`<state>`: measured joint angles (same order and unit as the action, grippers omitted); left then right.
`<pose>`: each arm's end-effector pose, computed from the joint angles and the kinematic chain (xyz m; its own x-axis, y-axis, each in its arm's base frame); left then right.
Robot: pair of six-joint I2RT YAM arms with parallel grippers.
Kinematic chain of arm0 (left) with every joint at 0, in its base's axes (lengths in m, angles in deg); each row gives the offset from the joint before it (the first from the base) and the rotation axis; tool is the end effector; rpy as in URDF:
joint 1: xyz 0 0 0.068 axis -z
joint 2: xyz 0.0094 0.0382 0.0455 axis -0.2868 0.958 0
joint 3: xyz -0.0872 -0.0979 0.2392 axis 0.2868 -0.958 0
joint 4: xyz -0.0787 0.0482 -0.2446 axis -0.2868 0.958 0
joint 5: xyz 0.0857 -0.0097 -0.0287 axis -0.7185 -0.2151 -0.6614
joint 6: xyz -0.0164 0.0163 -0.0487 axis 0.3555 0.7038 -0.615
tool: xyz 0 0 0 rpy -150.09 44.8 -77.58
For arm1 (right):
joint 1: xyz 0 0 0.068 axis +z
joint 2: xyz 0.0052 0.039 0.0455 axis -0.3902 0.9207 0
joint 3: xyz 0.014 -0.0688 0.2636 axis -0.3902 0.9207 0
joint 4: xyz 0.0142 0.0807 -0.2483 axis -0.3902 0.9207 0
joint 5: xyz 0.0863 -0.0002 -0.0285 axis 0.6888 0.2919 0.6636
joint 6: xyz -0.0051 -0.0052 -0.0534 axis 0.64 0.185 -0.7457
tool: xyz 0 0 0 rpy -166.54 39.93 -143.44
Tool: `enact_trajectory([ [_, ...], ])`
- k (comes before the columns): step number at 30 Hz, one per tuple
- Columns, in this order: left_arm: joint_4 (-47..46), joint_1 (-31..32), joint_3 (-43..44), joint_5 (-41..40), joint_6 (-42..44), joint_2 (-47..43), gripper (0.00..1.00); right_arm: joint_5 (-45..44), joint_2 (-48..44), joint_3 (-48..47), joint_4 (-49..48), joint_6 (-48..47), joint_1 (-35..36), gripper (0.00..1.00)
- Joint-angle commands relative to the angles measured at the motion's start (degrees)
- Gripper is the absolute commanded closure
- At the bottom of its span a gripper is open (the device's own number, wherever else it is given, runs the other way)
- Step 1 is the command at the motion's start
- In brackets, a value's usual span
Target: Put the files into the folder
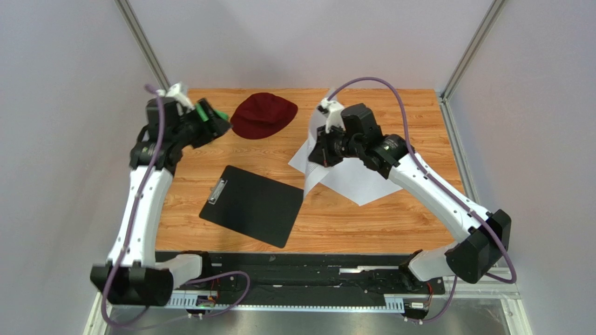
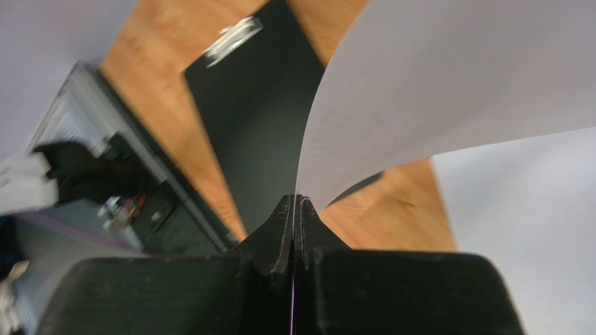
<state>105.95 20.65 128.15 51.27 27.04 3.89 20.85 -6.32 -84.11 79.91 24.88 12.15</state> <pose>0.2537 -0.0278 0.3920 -0.5905 -0.4770 -0.6510 -0.0103 0.8110 -0.5849 0.2482 0.1867 0.3539 -0.6698 -0.1780 -0.7209 -0.5844 0.7253 0.3639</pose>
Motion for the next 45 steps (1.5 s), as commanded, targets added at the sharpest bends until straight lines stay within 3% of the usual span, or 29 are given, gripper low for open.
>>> enact_trajectory([
  [1,12.2,-10.1,-8.3,-8.3,5.3,-10.4,0.18,14.6,-1.3,-3.2,4.1,-2.5,8.6,1.0],
  [5,15.3,-14.9,-9.2,-8.1,7.1,-9.0,0.14,31.9,-2.6,1.2,-3.0,0.1,10.8,1.0],
  [8,16.6,-14.9,-8.1,-4.6,9.3,1.0,0.15,33.8,-2.3,5.8,-6.0,0.1,10.7,1.0],
  [13,16.7,-14.4,-5.9,-7.9,16.0,14.1,0.23,30.9,4.2,13.3,-7.8,-1.8,7.3,1.0],
  [15,16.8,-12.4,-4.9,-12.8,19.0,19.0,0.23,29.9,11.0,13.4,-6.4,-4.9,5.4,1.0],
  [20,18.1,-7.4,-1.1,-15.7,26.9,24.7,0.23,26.8,24.1,9.7,-1.8,-9.2,4.0,1.0],
  [24,18.6,-6.8,1.1,-18.5,27.8,30.0,0.32,25.0,27.5,6.5,0.6,-12.3,2.9,1.0],
  [28,18.5,-5.0,0.5,-20.6,29.1,32.1,0.33,23.6,31.1,0.8,8.0,-17.0,2.3,1.0],
  [33,18.3,-4.2,-0.8,-22.3,29.4,35.1,0.37,22.0,34.0,-3.9,10.6,-18.3,1.4,1.0],
  [39,17.3,0.2,-0.8,-24.5,31.1,38.2,0.47,23.4,34.7,-3.7,9.8,-18.8,0.0,1.0],
  [45,17.8,0.3,-0.6,-25.7,30.9,40.7,0.46,24.2,33.8,-2.9,8.9,-18.6,-0.4,1.0],
])
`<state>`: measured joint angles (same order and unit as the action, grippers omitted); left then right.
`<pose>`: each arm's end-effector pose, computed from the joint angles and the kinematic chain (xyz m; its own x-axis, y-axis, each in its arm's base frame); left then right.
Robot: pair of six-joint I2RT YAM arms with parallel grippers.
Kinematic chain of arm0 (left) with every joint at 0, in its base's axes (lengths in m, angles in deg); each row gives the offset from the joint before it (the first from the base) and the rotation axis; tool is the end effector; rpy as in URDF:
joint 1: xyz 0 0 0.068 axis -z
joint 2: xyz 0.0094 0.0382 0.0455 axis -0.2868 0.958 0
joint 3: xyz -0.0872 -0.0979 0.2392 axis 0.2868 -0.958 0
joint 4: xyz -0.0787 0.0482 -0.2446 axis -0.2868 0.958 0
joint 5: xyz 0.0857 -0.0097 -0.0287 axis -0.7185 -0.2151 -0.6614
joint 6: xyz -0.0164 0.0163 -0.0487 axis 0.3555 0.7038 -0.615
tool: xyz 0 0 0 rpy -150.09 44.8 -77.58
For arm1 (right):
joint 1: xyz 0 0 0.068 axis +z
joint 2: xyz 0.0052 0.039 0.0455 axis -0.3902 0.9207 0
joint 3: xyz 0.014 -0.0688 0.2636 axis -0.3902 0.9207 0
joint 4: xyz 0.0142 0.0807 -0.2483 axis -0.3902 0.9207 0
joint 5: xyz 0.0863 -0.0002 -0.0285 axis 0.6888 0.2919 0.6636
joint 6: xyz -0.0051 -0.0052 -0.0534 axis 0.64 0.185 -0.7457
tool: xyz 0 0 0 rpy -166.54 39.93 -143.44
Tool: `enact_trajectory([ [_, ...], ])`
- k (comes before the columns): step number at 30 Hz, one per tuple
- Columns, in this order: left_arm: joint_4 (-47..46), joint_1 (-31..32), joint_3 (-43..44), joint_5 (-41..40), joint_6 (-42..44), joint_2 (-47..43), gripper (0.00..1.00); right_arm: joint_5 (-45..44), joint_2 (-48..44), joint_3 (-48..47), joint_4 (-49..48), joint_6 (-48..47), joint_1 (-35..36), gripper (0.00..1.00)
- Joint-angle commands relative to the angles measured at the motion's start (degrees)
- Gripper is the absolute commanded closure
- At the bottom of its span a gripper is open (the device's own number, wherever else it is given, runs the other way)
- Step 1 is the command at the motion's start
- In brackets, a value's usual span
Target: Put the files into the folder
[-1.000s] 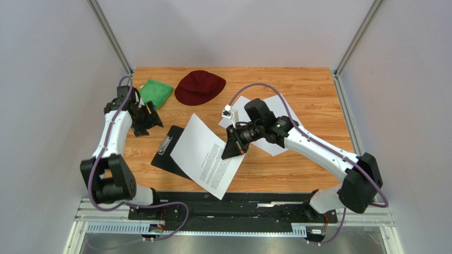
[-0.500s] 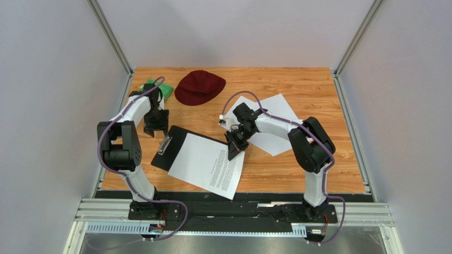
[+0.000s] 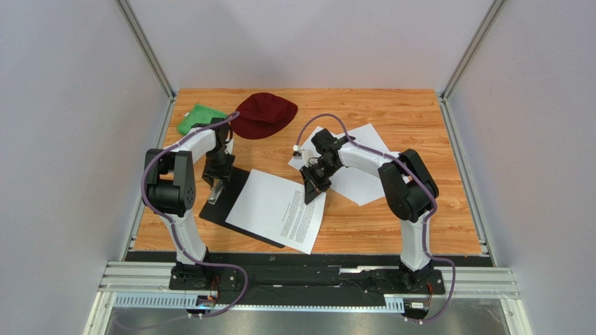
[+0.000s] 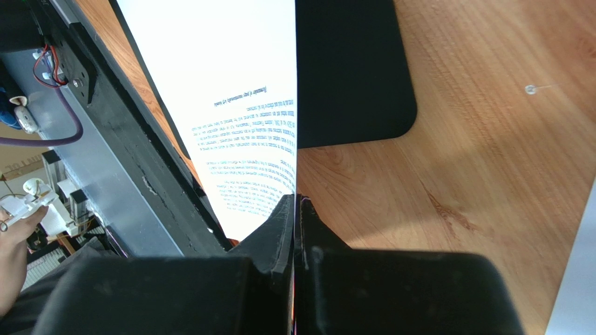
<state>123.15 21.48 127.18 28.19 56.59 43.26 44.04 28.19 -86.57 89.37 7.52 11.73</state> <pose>0.3426 -0.0247 0.1678 -0.9985 0.0311 -0.0441 0.0259 0.9931 0.1147 0.3042 0.2381 0.1605 -0.7801 -0.5876 -0.2150 -0.5755 0.5391 0.6149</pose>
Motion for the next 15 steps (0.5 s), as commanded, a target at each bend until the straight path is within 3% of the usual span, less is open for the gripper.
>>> enact_trajectory([
  [1,0.6,-0.5,0.3,-3.1,1.2,1.5,0.46,1.4,-0.7,-0.5,-0.8,-1.2,-0.1,1.0],
  [10,0.2,-0.5,0.2,-3.6,1.5,3.5,0.48,1.1,0.2,-0.9,-0.9,-1.1,-0.2,1.0],
  [15,2.1,-0.5,2.3,-0.1,0.2,5.9,0.6,-0.5,0.6,-1.4,-0.8,-0.9,-0.2,1.0],
])
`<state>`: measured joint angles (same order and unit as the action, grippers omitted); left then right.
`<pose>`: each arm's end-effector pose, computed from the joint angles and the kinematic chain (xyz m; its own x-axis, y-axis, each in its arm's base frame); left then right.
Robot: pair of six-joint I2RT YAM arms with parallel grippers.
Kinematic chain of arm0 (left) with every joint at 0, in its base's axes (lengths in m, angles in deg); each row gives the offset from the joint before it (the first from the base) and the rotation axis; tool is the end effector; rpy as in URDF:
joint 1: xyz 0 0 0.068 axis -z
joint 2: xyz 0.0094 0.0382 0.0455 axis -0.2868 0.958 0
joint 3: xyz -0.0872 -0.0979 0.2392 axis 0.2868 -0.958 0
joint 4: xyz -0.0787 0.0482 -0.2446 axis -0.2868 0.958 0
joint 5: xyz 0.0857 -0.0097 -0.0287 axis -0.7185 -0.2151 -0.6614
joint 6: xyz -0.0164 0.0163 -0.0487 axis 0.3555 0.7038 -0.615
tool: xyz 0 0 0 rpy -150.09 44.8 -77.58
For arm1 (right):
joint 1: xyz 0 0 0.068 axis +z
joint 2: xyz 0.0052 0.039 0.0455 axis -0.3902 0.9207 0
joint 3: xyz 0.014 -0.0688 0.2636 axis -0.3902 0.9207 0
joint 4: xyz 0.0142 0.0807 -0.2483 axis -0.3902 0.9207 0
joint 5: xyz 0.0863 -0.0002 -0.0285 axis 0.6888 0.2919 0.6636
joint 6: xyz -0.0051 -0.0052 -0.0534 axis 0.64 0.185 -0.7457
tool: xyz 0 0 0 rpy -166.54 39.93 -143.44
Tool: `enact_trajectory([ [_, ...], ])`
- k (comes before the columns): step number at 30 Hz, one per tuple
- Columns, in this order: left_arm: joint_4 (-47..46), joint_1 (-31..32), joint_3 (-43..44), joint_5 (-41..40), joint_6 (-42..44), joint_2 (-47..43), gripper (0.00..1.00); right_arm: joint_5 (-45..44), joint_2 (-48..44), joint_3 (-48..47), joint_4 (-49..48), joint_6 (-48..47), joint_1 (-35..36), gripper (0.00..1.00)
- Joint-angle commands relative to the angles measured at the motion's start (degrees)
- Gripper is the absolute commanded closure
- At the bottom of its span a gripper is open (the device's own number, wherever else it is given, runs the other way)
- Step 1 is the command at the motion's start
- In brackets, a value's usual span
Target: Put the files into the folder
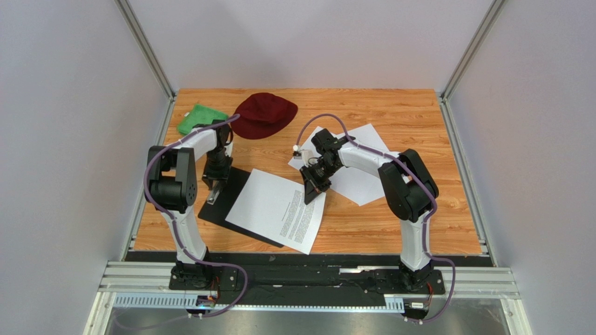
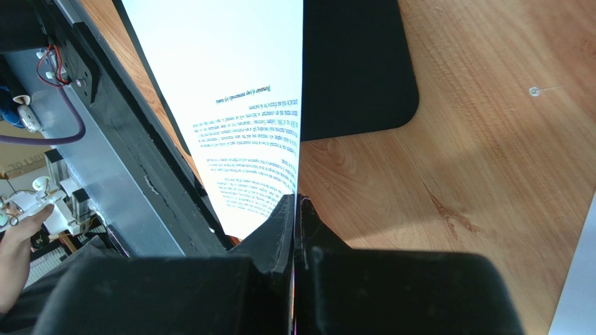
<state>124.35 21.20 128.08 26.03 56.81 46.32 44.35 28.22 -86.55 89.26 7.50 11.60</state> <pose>0.3462 -0.0220 0.1543 -0.9995 0.0303 0.0130 0.0320 0.9874 0.1551 0.3048 0.2377 0.1603 -0.7811 -0.5857 -0.2164 -0.5738 0.5366 0.6187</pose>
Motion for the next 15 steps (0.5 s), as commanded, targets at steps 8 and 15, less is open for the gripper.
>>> enact_trajectory([
  [8,2.0,-0.2,2.4,14.5,-7.3,1.1,0.78,-7.7,3.9,-8.2,5.1,-4.5,-0.6,1.0],
  [15,-2.7,0.4,-2.8,21.3,-16.3,-4.9,0.79,-10.0,5.3,-13.3,10.7,-12.1,-2.0,1.0],
])
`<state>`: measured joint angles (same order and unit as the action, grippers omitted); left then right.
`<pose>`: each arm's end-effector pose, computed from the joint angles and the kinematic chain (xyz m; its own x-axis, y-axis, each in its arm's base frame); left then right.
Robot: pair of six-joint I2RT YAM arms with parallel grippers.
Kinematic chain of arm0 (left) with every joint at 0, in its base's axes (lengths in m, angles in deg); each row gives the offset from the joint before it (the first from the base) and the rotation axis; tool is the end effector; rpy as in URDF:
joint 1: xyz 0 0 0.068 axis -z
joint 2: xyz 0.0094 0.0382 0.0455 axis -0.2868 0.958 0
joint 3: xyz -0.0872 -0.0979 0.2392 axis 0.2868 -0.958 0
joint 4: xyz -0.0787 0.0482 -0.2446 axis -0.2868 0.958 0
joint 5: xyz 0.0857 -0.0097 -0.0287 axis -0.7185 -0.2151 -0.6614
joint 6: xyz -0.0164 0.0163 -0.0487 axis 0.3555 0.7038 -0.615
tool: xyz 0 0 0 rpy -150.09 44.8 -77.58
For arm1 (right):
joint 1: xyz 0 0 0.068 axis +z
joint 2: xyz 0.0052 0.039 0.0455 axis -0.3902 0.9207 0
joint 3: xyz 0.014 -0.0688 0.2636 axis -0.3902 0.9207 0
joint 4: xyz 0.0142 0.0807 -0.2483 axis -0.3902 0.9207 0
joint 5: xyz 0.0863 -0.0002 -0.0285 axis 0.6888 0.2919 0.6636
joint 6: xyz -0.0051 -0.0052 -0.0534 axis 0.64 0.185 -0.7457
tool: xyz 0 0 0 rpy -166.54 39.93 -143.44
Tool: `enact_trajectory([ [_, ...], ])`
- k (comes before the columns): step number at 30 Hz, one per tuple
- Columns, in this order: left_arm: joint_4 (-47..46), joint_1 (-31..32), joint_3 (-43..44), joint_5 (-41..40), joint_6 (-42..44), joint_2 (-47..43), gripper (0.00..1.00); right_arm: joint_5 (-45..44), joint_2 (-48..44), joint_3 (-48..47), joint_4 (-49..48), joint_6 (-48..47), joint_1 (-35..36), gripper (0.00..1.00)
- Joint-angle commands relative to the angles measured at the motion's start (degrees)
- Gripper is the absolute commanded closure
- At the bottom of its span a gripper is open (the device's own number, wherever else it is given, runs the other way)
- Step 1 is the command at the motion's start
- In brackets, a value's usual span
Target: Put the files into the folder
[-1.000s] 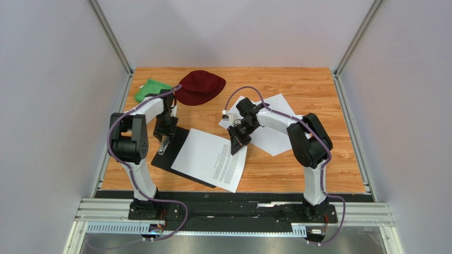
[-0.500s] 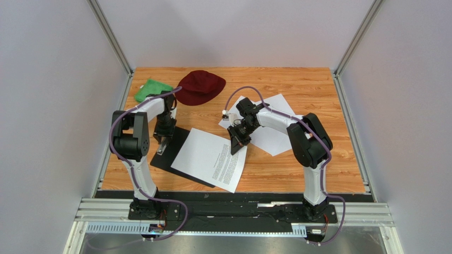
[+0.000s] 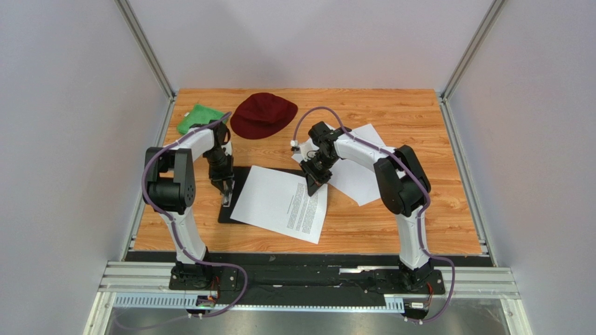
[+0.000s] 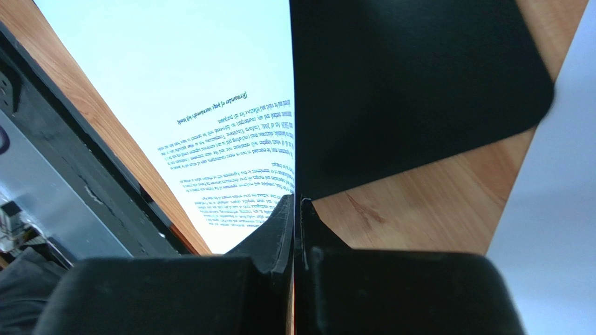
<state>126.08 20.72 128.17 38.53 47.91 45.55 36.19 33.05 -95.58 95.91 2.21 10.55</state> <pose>0.3423 -0.0266 0.1588 -0.9899 -0.1332 0.0479 -0.1358 0.9892 -0.0546 0.3297 0.2407 0.1638 -0.7407 -0.6364 -0.2151 -0.6448 0.5838 0.4934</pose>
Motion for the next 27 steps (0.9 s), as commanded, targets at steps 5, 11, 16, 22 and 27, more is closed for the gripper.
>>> enact_trajectory([
  [5,-4.2,3.4,-3.4,7.6,-9.0,-8.4,0.53,0.0,3.4,-10.9,11.9,-13.3,-1.3,0.99],
  [11,-1.6,4.6,-2.3,2.2,-5.5,-10.5,0.44,-2.0,3.7,-12.1,11.5,-15.5,-1.3,0.97],
  [16,-1.4,5.3,-2.1,1.0,-2.1,-9.0,0.44,-3.7,4.8,-11.2,10.5,-14.8,-1.3,0.98],
  [22,-2.5,7.6,-1.7,-1.2,1.0,-5.8,0.43,-4.0,4.8,-11.3,9.3,-14.6,-1.3,0.98],
  [27,-3.5,8.9,-1.0,-2.9,2.3,-3.1,0.41,-3.3,5.1,-11.7,9.5,-14.3,-1.2,0.99],
])
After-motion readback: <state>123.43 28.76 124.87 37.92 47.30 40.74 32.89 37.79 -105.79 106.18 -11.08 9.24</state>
